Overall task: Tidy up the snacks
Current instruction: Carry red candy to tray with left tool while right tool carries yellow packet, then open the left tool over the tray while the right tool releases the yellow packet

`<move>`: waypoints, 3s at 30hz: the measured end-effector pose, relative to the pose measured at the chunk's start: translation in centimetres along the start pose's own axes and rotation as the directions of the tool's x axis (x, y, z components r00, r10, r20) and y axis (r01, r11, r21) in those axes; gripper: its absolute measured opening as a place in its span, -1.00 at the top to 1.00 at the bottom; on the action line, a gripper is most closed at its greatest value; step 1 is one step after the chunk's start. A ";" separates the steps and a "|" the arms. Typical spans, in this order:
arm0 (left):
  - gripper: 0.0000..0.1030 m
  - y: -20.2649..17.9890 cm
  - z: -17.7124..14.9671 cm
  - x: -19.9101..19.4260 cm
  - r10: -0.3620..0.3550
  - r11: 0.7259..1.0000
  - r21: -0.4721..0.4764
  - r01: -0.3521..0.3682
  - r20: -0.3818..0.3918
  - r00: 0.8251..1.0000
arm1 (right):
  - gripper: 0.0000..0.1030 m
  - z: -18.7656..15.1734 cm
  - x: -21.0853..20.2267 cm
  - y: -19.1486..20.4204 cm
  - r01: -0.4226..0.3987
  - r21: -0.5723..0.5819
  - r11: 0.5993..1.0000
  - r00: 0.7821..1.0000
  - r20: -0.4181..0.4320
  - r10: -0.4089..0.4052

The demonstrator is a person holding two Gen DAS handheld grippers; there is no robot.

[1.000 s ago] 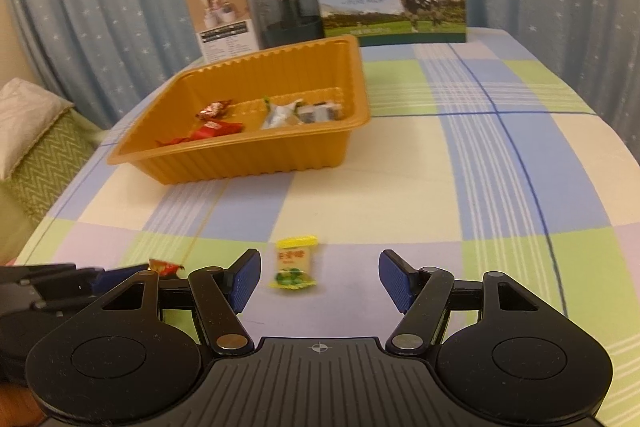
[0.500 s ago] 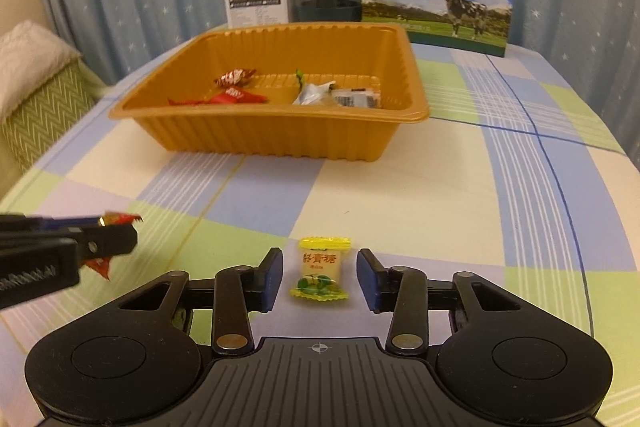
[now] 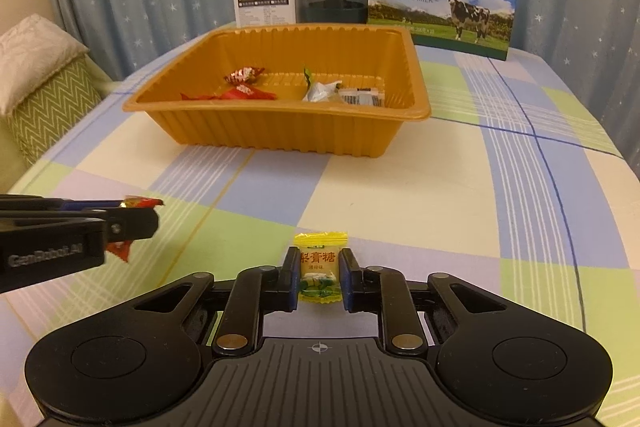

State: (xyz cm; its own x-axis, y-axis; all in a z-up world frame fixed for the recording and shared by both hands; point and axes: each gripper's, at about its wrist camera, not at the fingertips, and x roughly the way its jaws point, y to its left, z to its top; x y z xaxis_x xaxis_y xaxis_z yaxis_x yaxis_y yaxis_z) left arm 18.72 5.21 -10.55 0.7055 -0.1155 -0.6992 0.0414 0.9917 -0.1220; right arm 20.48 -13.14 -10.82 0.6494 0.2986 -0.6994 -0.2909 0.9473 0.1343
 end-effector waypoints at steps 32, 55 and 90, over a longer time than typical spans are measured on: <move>0.62 -1.9 3.8 -3.0 -0.020 0.999 0.040 0.016 0.101 0.995 | 0.61 3.4 -4.2 -0.4 -0.037 0.008 0.999 0.991 0.128 0.035; 0.62 -0.5 7.9 -2.3 -0.005 1.000 0.023 0.001 0.147 0.989 | 0.61 9.5 -2.8 -0.1 -0.044 -0.025 0.999 0.974 0.222 0.048; 0.62 2.7 14.1 4.9 0.022 0.998 -0.060 -0.015 0.111 0.994 | 0.61 14.6 5.9 -1.5 -0.025 0.024 0.999 0.989 0.149 0.021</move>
State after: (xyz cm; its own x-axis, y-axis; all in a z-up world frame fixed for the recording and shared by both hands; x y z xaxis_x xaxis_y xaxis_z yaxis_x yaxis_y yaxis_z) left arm 32.26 8.15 -4.43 0.7805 -0.0870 -0.6190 -0.0118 0.9880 -0.1537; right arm 35.04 -11.10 -4.86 0.7408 0.3324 -0.5837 -0.2899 0.9421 0.1686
